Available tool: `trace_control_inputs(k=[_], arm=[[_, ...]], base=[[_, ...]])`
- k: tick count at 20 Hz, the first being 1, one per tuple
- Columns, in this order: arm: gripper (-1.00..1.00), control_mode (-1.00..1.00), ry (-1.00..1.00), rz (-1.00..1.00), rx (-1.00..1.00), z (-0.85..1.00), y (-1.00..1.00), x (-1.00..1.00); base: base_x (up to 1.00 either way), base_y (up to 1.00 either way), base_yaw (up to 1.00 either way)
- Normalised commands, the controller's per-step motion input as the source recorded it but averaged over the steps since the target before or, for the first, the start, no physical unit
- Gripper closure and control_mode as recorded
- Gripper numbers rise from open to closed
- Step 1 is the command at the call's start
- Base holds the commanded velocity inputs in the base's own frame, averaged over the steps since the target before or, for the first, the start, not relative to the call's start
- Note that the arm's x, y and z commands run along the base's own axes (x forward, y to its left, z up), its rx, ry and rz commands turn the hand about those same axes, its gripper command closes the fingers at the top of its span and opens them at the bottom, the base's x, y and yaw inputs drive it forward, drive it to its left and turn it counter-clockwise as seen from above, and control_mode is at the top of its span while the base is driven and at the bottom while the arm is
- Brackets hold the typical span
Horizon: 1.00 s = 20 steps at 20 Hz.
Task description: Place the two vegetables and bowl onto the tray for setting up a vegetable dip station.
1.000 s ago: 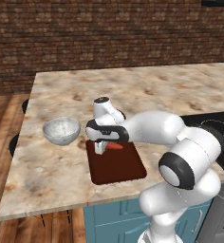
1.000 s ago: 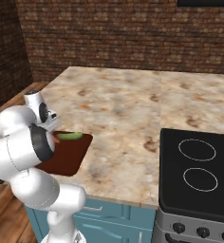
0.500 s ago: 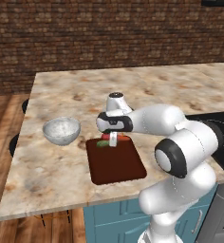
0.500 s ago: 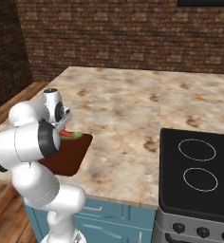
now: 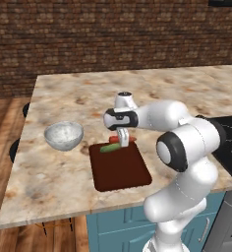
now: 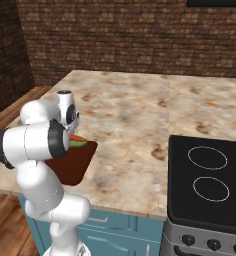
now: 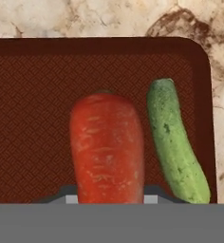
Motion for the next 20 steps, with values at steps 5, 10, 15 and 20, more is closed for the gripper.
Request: trace_control_inputs(k=[5, 10, 15, 20], arm=[[1.00, -1.00, 0.06, 0.18, 0.00, -0.17, 0.00, 0.20], [1.00, -1.00, 0.05, 0.15, 0.00, -0.30, 0.00, 0.25], [1.00, -1.00, 0.03, 0.15, 0.00, -0.37, 0.00, 0.25], [1.00, -1.00, 0.02, 0.11, 0.00, -0.40, 0.01, 0.14]], base=[[0.00, 0.00, 0.00], [0.00, 0.00, 0.00], [0.00, 0.00, 0.00], [0.00, 0.00, 0.00]])
